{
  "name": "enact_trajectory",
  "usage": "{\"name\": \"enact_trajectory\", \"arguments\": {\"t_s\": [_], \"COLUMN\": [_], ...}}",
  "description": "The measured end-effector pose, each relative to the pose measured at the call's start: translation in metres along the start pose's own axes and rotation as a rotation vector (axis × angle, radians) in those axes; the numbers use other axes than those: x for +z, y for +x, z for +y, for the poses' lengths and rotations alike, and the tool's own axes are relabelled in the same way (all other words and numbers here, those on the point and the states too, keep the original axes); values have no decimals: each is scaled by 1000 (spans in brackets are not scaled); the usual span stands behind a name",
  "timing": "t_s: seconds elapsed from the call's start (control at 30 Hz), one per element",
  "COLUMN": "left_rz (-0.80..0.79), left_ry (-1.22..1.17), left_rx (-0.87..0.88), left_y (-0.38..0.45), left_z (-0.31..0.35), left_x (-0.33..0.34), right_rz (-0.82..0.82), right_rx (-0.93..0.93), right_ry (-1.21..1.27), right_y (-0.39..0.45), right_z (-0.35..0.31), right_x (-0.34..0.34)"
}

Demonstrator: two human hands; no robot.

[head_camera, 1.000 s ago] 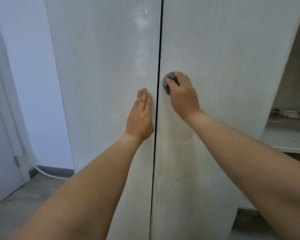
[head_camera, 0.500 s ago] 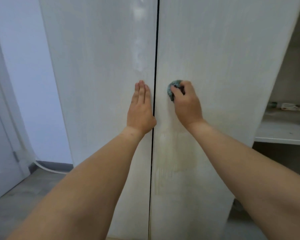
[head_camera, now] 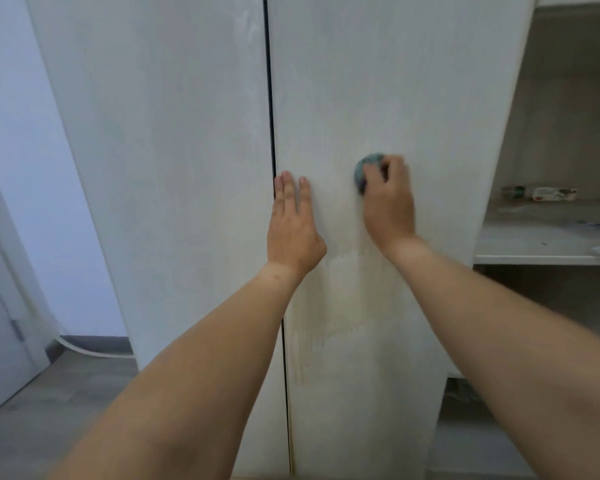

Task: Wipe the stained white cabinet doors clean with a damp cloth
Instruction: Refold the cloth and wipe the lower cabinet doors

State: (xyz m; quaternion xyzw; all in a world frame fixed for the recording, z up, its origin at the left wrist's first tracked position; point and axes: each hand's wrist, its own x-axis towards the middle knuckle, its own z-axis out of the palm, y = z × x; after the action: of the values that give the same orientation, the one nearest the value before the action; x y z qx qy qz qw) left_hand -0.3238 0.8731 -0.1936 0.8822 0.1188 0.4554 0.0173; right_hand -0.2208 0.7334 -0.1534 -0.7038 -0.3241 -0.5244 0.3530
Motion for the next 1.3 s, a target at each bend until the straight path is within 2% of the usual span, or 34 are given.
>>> {"name": "enact_trajectory", "arguments": {"t_s": [0.07, 0.1, 0.13, 0.17, 0.2, 0.23, 0.3, 0.37, 0.43, 0.57, 0.6, 0.63, 0.67, 0.73, 0.8, 0.87, 0.9, 1.0, 1.07, 1.13, 1.23, 1.3], "left_rz": [6, 2, -5, -9, -4, -6, -1, 24, 48, 21, 20, 19, 23, 29, 29, 30, 34, 48, 58, 62, 67, 62], "left_ry": [-7, -3, 2, 11, 27, 43, 54, 64, 67, 60, 64, 70, 74, 74, 73, 74, 79, 80, 89, 91, 86, 90], "left_rx": [-5, -7, -12, -20, -35, -58, -120, -146, -112, -36, -40, -49, -62, -86, -101, -102, -97, -94, -90, -82, -80, -83], "left_y": [0, 0, 1, 0, 1, 1, 2, 4, 7, 10, 11, 11, 12, 13, 14, 13, 12, 13, 13, 14, 14, 13], "left_z": [-2, -1, 1, 5, 9, 14, 26, 39, 49, 63, 66, 69, 71, 75, 78, 78, 78, 76, 76, 76, 75, 75], "left_x": [4, 4, 3, 2, 1, 1, 2, 3, 8, 20, 23, 26, 27, 29, 31, 33, 33, 36, 39, 39, 40, 39], "right_rz": [-209, -289, -309, -341, -323, -273, -137, -32, -31, -233, -298, -334, -314, -164, 25, 52, 2, -162, -221, -92, 144, 158], "right_rx": [-270, -519, -708, -778, -736, -595, -177, 60, 0, -573, -683, -719, -655, -245, 56, 63, -2, -389, -491, -338, 68, 105], "right_ry": [23, -53, -118, -130, -117, -98, -12, 3, -30, -139, -184, -222, -236, -164, -159, -154, -150, -179, -192, -172, -169, -199], "right_y": [-46, -69, -80, -79, -69, -54, -12, 18, 12, -70, -76, -71, -58, -20, 9, 4, -14, -90, -97, -64, -8, -9], "right_z": [4, 13, 26, 36, 39, 36, 30, 35, 44, 80, 93, 100, 104, 102, 95, 95, 97, 114, 133, 138, 141, 143], "right_x": [3, 5, 8, 7, 6, 3, -5, -9, -11, -17, -22, -30, -33, -38, -42, -40, -38, -31, -35, -42, -54, -50]}}
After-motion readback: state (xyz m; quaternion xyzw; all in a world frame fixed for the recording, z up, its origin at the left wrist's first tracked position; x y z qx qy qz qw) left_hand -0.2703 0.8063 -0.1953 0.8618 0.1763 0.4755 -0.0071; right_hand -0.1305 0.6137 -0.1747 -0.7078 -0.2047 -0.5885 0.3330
